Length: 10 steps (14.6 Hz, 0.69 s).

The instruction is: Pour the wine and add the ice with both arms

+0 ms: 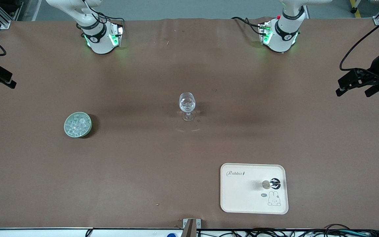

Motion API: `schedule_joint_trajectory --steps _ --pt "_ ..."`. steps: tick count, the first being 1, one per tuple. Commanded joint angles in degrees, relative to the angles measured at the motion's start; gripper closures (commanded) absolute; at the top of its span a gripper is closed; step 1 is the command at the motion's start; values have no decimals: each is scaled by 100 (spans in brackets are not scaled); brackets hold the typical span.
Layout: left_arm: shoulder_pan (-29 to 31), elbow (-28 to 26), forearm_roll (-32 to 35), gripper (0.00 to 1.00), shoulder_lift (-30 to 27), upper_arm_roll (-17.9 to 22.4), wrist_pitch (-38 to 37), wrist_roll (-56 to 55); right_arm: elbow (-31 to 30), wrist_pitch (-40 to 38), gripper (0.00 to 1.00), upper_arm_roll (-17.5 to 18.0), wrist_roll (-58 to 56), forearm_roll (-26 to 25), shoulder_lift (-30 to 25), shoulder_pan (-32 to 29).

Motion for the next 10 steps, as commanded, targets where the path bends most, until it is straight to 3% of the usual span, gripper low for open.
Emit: schedule_joint_trajectory --steps 1,10 --pt "34 127 120 0 98 -123 -136 -183 -131 37 0 29 -79 -39 -115 -71" --pt "60 -31 357 0 10 -290 -189 -105 -131 55 0 12 -35 -48 -114 0"
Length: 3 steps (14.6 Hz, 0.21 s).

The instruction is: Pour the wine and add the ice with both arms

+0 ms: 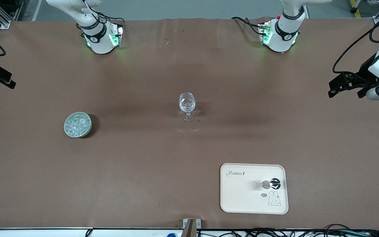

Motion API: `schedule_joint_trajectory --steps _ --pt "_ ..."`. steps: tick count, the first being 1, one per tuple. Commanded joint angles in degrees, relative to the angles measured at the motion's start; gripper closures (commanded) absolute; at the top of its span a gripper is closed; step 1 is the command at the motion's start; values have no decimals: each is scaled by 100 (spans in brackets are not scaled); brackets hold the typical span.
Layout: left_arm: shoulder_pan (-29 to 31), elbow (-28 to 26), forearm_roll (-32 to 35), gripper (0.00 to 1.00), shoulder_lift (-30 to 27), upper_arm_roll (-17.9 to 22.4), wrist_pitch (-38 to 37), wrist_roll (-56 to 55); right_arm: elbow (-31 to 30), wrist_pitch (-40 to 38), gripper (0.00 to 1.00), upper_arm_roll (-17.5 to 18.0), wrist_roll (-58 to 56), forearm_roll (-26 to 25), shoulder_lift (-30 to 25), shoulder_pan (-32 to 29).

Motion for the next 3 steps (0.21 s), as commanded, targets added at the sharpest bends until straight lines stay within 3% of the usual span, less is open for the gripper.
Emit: schedule_joint_trajectory --steps 1,3 --pt "58 -18 98 0 -71 -56 -65 9 -126 37 0 9 -35 -56 -106 2" --pt "58 9 98 0 -62 -56 -65 9 -126 55 0 9 -35 -48 -106 -7"
